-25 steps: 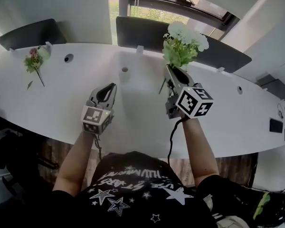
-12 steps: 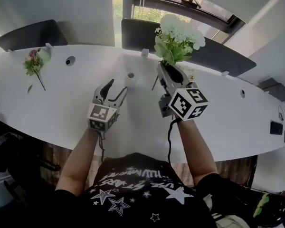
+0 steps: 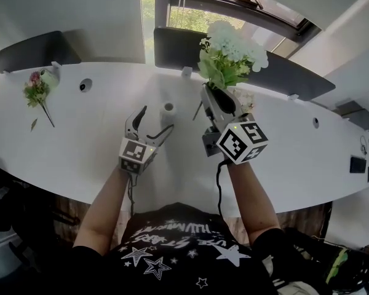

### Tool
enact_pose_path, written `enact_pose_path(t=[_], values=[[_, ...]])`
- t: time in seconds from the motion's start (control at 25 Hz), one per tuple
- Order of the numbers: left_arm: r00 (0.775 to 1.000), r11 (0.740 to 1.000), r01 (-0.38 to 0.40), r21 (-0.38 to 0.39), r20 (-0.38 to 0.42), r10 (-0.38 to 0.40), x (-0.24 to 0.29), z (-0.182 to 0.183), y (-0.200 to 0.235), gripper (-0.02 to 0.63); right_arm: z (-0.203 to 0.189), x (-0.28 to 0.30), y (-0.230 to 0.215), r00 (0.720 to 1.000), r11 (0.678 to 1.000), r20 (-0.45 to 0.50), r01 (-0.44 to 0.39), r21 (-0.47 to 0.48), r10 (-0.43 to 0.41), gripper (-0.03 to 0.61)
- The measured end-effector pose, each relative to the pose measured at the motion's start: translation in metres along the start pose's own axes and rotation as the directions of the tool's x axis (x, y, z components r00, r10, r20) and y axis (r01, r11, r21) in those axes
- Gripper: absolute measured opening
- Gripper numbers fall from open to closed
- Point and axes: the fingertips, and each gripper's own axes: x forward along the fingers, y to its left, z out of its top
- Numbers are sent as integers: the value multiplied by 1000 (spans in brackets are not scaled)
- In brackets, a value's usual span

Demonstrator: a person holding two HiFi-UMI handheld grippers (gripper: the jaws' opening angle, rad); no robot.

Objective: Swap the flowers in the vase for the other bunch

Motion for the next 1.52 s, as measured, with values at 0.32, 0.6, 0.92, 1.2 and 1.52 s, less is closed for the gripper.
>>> enact_pose_path(t=[0.32,0.6,0.92,1.2,1.52], values=[[996,996,86,20,-32,-85,31,-20,-17,425,1,10,-4,1000,1000,27,-1,24,0,49],[996,995,80,54,-34,-78,54,-23,-19,425,4,20,4,996,997,65,-63,46,60,49],[994,993,97,64,-58,-93,64,-31,-17,418,-7,45,12,994,992,57,-101,71,97,49],[996,996,80,45,-48,-77,61,-31,-7,308,-19,64,21,989,987,33,-149,54,147,51],[995,995,89,41,-46,-87,61,-31,-7,306,-38,71,23,987,987,0,-159,15,159,50]])
